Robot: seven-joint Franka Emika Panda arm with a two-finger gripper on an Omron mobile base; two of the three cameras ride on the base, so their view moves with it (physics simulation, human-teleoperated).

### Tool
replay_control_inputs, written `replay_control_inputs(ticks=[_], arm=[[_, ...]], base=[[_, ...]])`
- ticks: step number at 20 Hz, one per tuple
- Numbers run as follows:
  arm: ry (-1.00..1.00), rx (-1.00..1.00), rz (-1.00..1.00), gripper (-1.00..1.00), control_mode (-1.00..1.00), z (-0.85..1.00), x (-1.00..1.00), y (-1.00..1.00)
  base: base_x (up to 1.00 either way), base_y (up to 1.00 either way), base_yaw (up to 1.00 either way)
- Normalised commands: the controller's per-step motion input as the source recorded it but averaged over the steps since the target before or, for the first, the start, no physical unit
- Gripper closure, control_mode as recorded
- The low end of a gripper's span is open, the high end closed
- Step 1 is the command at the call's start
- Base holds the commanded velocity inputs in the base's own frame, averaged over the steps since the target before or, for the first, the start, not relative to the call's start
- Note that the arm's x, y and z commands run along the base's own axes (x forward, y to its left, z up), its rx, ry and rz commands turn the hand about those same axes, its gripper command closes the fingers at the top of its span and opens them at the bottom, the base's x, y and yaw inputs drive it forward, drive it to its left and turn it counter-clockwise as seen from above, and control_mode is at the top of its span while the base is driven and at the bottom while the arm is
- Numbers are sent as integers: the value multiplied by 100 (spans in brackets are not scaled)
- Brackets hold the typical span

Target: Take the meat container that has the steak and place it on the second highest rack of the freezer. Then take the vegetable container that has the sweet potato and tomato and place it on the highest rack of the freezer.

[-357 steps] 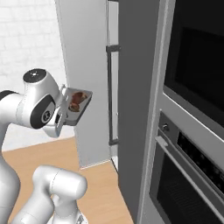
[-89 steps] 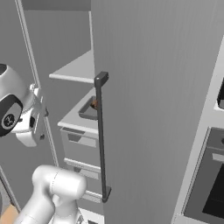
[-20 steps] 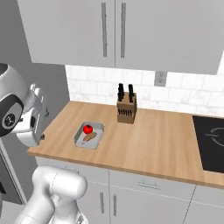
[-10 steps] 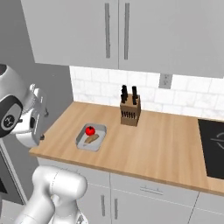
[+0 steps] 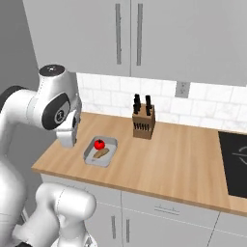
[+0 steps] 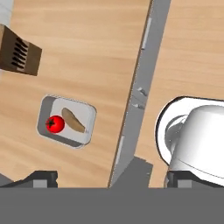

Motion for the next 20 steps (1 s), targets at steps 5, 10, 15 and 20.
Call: replay_control_inputs(ticks=[5, 10, 15, 20], arm=[[8, 3, 2, -100, -100, -49, 73, -27], [0, 0, 1, -100, -100, -74, 23, -5], [6, 0, 0, -100, -100, -81, 0, 0], [2, 0, 0, -100, -100, -63, 2, 0]], base=[[0, 0, 0], [0, 0, 0], [0, 0, 0], [0, 0, 0]])
